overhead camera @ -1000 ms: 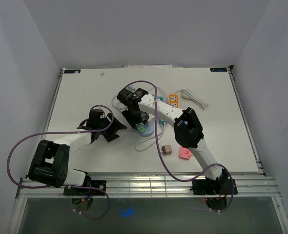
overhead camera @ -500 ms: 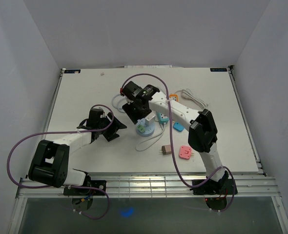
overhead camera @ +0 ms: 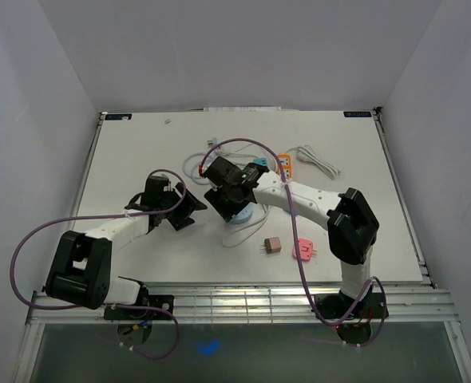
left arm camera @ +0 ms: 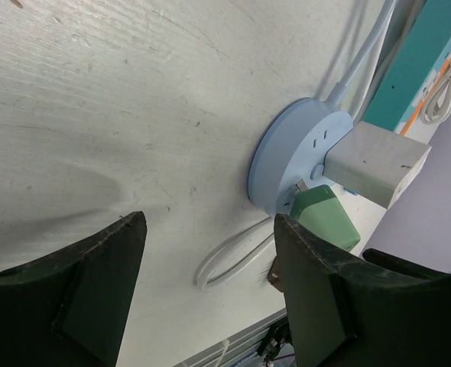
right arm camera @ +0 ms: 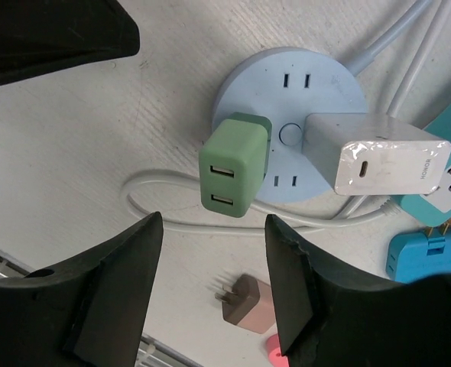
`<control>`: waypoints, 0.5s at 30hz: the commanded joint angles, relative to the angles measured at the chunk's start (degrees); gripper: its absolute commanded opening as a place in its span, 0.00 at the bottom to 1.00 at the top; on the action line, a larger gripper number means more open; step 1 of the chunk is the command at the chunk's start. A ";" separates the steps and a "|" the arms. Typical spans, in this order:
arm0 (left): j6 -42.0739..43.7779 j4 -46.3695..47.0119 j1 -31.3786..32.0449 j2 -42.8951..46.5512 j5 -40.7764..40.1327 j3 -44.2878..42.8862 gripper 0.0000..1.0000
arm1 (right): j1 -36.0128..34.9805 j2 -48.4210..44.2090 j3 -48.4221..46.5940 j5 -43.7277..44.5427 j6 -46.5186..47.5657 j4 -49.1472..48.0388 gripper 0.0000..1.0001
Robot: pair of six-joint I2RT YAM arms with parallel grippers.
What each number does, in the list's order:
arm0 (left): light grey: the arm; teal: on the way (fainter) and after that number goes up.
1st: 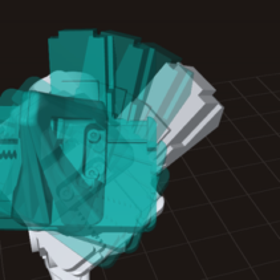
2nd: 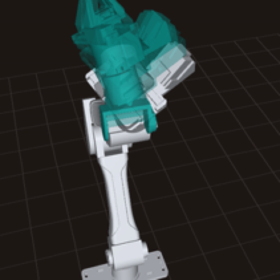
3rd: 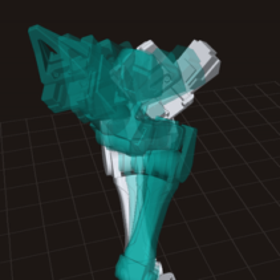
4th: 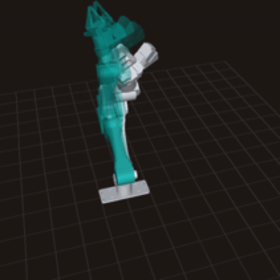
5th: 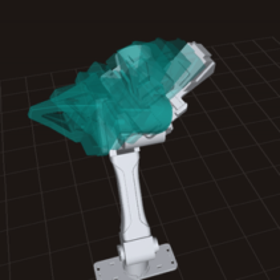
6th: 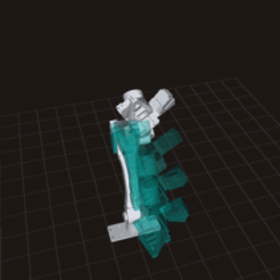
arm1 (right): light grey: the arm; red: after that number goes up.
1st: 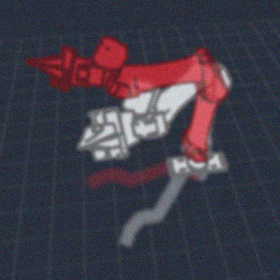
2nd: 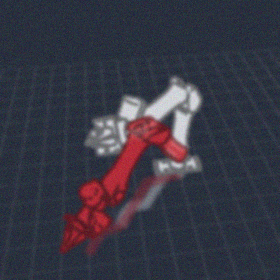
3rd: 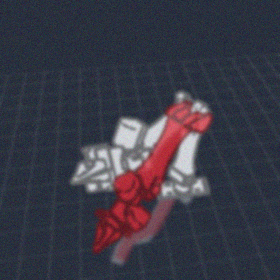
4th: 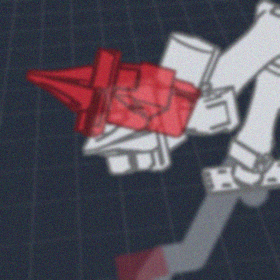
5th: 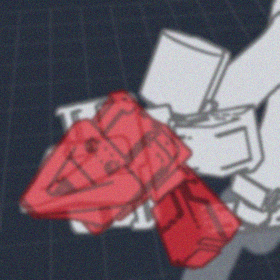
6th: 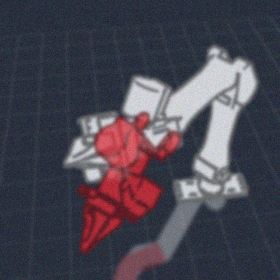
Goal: Insert the plug
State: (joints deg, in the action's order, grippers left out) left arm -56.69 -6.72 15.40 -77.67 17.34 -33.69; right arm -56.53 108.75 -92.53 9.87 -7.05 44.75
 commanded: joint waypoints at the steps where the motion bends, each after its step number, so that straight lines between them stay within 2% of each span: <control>1: 1.14 -1.01 0.33 2.43 -0.55 -2.17 0.78 | -0.77 -2.67 1.30 3.48 0.72 -6.95 0.62; 15: 1.84 -2.33 0.16 2.00 -1.00 -3.04 0.78 | -3.41 -0.73 2.53 11.84 2.57 -10.21 0.58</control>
State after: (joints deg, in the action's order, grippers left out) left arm -55.90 -8.19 15.40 -77.30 16.95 -34.68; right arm -59.27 108.42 -90.87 19.00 -5.41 37.08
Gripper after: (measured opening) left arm 0.782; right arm 0.582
